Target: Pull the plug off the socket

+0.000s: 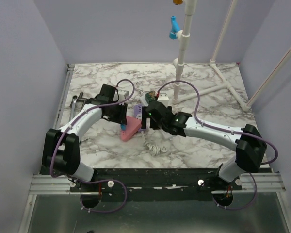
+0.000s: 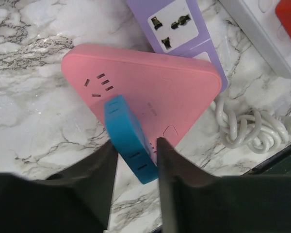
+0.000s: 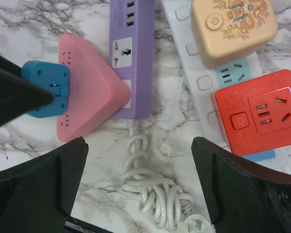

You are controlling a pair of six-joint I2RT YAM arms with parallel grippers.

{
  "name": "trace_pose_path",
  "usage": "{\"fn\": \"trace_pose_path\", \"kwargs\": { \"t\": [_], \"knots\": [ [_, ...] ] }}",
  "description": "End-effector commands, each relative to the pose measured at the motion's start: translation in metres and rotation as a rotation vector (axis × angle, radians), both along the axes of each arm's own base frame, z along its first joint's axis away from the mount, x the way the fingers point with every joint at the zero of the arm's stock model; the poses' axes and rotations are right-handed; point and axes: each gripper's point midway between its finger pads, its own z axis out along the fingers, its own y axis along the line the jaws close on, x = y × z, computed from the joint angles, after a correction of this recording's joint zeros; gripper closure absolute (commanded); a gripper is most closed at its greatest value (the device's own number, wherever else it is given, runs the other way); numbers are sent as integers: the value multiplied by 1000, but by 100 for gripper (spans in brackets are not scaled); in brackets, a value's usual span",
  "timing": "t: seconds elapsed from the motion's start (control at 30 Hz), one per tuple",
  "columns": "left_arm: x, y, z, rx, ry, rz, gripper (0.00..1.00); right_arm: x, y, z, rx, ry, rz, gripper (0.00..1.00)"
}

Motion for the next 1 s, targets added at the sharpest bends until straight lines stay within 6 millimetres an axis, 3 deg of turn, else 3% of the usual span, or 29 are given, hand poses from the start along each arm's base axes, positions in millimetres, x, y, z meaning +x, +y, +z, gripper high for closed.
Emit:
{"fn": "trace_pose_path", "kwargs": {
  "t": [0.0, 0.07, 0.3, 0.63, 0.83, 0.97],
  "knots": [
    [13, -4, -6, 16, -19, 6, 79, -4, 2, -14, 61, 62, 4, 0],
    [13, -4, -12, 26, -5, 5, 90, -5, 4, -19, 77, 81, 10, 0],
    [10, 3, -24, 65, 9, 14, 100, -8, 18, -36, 153, 134, 35, 0],
    [-7, 8, 29, -95, -31, 50, 100, -8, 27, -66, 272, 175, -7, 0],
    [-11, 13, 43, -137, -27, 54, 100, -5, 46, -41, 458, 119, 39, 0],
    [-9, 14, 43, -150, -19, 63, 100, -5, 62, -38, 565, 126, 91, 0]
  ]
}}
